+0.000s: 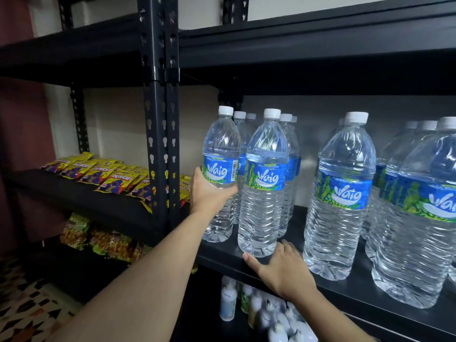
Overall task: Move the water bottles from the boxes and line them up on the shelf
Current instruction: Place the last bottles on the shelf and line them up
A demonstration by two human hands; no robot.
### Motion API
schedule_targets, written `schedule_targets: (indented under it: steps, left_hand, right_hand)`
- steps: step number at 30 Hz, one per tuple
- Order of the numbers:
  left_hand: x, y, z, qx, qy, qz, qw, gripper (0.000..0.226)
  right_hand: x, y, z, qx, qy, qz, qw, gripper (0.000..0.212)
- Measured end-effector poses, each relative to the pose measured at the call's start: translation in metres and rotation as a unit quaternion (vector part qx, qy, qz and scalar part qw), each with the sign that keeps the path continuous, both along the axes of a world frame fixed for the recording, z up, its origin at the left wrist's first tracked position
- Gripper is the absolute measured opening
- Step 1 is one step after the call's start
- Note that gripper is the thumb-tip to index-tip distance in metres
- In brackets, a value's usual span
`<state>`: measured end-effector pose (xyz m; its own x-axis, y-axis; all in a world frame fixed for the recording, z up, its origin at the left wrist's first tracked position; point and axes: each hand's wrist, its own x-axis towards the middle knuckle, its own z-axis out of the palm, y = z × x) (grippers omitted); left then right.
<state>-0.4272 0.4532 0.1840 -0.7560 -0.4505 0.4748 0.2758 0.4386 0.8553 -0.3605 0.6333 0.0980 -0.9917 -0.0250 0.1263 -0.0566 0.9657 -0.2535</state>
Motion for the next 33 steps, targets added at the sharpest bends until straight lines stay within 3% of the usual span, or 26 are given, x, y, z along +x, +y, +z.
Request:
schedule_targets:
  steps: [4, 9, 13, 16, 18, 23, 33]
  left_hand:
    - [0.003, 0.001, 0.001, 0.009, -0.003, -0.017, 1.0, 0.085]
    - [0.003, -0.006, -0.003, 0.024, -0.058, -0.056, 0.996, 0.142]
    - [0.003, -0.014, -0.016, 0.016, -0.066, -0.075, 0.995, 0.117]
    - [0.002, -0.017, -0.026, 0.021, -0.068, -0.093, 0.993, 0.11]
    - [0.0, -0.018, -0.027, 0.032, -0.065, -0.107, 0.992, 0.111]
    - [-0.006, -0.021, -0.029, 0.037, -0.069, -0.119, 0.99, 0.107]
    - [-0.006, -0.023, -0.028, 0.024, -0.089, -0.124, 0.988, 0.109]
  right_hand:
    - [0.0, 0.0, 0.003, -0.004, -0.009, -0.002, 1.0, 0.152]
    - [0.001, -0.001, 0.004, -0.005, -0.006, -0.006, 1.0, 0.152]
    - [0.0, -0.003, 0.004, -0.013, -0.005, -0.011, 1.0, 0.163]
    - [0.0, -0.003, 0.004, -0.021, -0.003, -0.016, 1.0, 0.164]
    - [0.001, -0.004, 0.005, -0.029, -0.006, -0.015, 0.999, 0.155]
    - [0.002, -0.003, 0.005, -0.023, -0.008, -0.01, 1.0, 0.102]
    - [0.003, -0.003, 0.007, -0.029, -0.011, -0.008, 0.999, 0.099]
